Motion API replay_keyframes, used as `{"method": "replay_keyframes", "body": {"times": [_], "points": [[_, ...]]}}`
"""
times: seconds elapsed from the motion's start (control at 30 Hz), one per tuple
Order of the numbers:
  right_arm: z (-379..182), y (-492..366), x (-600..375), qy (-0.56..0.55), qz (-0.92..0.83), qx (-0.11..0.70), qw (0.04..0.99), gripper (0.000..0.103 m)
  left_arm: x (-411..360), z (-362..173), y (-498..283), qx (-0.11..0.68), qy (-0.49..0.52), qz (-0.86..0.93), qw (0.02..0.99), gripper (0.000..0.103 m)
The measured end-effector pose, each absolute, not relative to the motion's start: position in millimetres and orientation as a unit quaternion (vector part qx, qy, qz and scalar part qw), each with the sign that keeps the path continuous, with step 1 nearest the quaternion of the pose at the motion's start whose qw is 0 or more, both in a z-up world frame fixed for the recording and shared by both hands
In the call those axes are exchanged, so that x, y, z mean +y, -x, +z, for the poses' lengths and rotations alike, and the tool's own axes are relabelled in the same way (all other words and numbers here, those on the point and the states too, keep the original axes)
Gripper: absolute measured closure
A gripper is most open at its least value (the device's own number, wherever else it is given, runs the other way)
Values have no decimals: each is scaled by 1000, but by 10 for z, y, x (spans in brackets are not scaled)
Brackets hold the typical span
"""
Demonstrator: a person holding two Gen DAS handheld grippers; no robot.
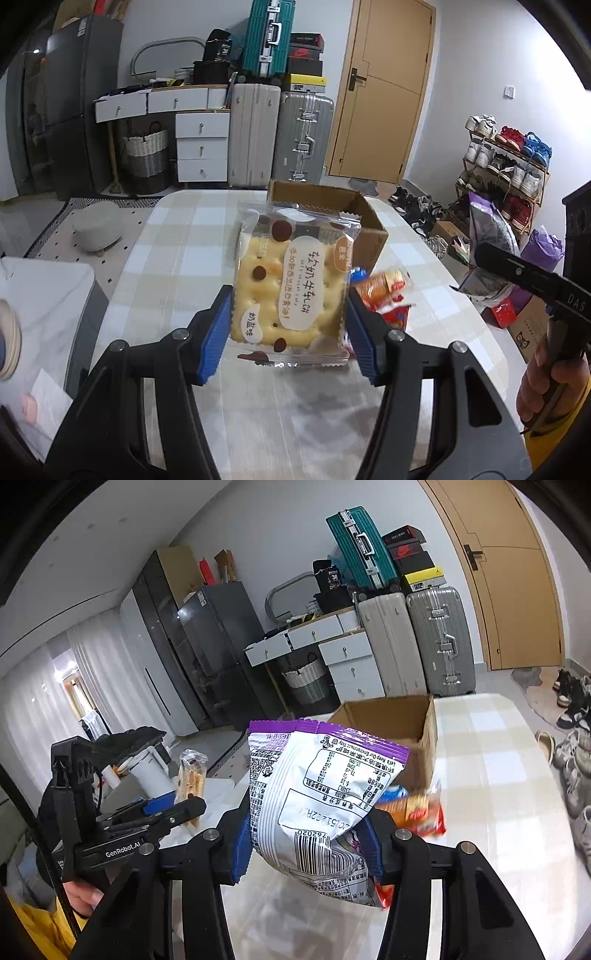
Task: Organize snacks
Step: 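Carry the cracker packet into the box with the left tool while the right tool carries the chip bag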
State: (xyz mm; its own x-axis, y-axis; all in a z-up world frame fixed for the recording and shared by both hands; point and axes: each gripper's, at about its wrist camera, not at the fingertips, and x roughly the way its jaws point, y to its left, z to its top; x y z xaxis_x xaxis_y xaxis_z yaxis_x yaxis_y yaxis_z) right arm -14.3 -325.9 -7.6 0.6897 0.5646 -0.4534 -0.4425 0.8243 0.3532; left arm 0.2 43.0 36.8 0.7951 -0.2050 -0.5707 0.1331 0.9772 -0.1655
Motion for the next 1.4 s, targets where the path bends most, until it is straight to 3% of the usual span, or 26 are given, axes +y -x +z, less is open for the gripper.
{"method": "replay_keyframes", "body": {"times": [0.37, 0.7, 1.03, 1.4], "points": [[297, -721, -3292, -108, 281, 280, 912, 53, 199, 714, -638, 312, 44, -111, 942, 47], [349, -1686, -3173, -101, 280, 303, 905, 53, -180, 876, -1774, 335, 41, -124, 933, 47], [-79, -2481, -3074, -87, 257, 348, 897, 53, -448, 336, -2817, 400, 67, -119, 907, 47], [-576, -2864, -3049, -107, 266, 389, 875, 53, -534, -288, -3204, 436, 69, -129, 888, 47]]}}
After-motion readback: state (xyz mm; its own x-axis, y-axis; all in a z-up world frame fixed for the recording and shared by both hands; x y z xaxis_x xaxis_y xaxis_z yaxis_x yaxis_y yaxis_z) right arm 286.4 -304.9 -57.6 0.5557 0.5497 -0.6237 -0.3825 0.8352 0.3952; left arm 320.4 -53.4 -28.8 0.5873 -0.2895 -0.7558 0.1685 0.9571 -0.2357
